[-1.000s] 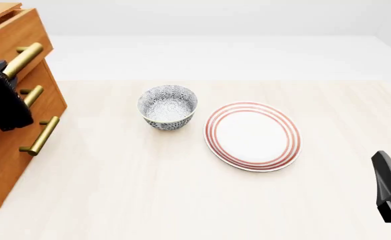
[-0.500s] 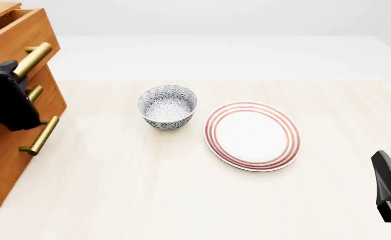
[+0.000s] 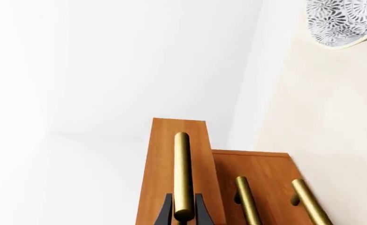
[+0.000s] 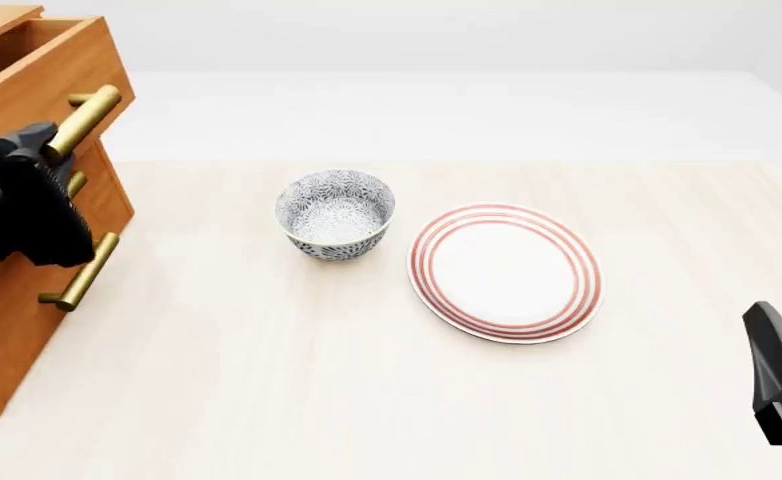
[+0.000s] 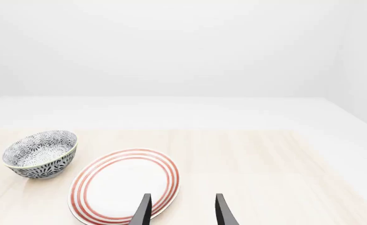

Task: Open the top drawer of the cabinet.

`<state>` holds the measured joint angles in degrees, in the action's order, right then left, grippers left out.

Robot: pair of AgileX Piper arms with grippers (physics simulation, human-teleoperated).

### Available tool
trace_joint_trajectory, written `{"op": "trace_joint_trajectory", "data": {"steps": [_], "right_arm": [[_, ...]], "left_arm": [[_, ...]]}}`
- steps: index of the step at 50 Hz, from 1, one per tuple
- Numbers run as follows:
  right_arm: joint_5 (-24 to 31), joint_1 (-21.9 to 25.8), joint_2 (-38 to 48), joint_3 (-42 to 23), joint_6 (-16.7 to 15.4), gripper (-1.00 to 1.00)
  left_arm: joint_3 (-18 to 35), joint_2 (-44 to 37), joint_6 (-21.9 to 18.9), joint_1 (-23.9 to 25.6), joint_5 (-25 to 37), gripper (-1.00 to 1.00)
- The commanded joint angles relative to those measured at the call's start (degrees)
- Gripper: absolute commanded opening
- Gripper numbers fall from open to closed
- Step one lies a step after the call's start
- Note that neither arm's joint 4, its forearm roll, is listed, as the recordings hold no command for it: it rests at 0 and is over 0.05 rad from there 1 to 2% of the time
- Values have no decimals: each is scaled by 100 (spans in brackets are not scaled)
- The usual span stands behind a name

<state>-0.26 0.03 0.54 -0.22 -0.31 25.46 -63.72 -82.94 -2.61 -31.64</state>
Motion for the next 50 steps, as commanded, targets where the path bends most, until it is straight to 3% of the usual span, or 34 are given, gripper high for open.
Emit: {"op": "trace_joint_trajectory", "data": {"steps": [1, 50], "right_arm": [[5, -3, -7, 3, 9, 100], [5, -2, -7, 3, 10, 100]], "left_arm": [[-351, 311, -112, 173, 15, -100], [-422, 307, -211, 865, -203, -100]]}}
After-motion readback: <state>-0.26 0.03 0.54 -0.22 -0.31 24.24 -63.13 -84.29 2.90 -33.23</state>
